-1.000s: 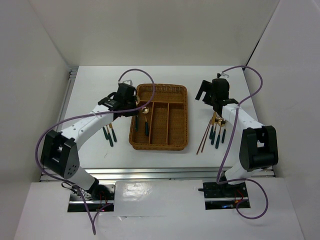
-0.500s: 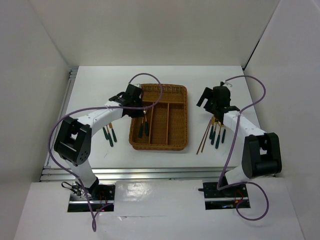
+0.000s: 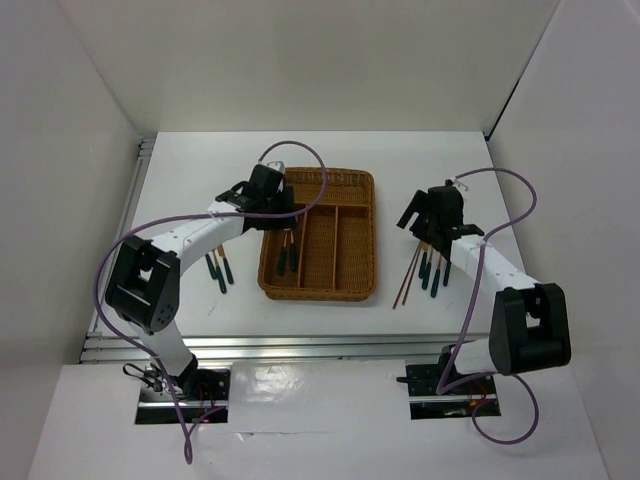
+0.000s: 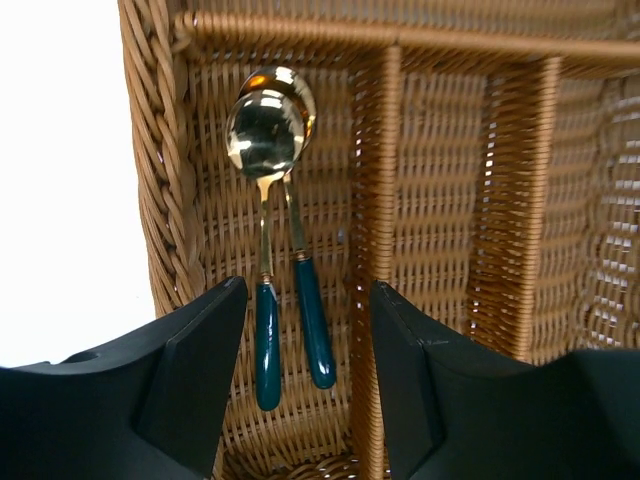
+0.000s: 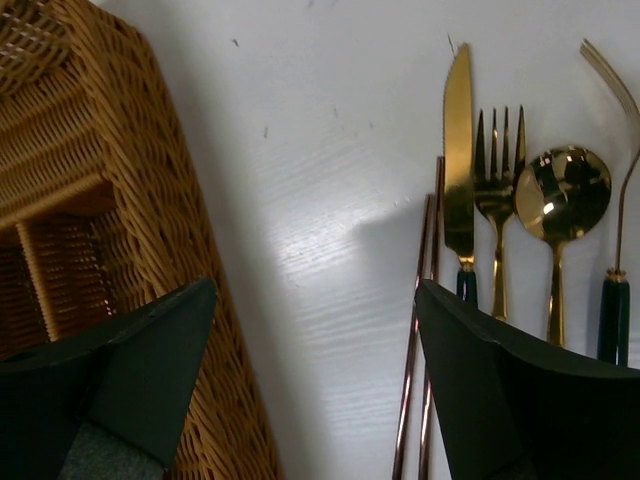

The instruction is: Sort the eating utensils into containers

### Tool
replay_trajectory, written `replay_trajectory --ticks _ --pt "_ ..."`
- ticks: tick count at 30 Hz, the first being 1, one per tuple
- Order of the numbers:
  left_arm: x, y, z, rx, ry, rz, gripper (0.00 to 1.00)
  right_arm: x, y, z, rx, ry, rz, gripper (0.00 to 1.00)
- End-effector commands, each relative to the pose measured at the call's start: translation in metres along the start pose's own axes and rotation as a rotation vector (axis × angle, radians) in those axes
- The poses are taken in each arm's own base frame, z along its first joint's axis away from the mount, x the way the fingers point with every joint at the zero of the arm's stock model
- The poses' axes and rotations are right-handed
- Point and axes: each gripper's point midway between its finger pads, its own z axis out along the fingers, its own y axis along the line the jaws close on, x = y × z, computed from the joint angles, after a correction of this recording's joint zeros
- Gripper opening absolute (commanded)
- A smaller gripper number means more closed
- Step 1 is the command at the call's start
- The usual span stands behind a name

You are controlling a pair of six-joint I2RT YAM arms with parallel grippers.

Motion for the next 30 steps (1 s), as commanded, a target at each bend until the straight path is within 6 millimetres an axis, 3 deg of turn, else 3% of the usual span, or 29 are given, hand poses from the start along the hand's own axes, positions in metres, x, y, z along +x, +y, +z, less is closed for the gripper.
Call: replay_trajectory --ticks 1,6,15,30 --pt "-0.038 -0.019 -0.023 0.077 -0.122 0.037 0.66 0.007 -0.015 -0.011 0.051 0.012 0.032 0.87" --pt "-0.037 -0.027 -0.029 0.126 -0.118 0.051 0.69 0.018 -0.026 -0.017 0.077 0.027 0.028 0.85" --pt "-0.028 -0.027 -0.03 0.155 -0.108 0.075 0.82 0.028 -0.074 -0.029 0.286 0.04 0.058 0.8" --pt "-0.021 -0.028 -0.035 0.179 -0.097 0.086 0.82 0.063 -0.096 -0.046 0.303 0.08 0.15 0.66"
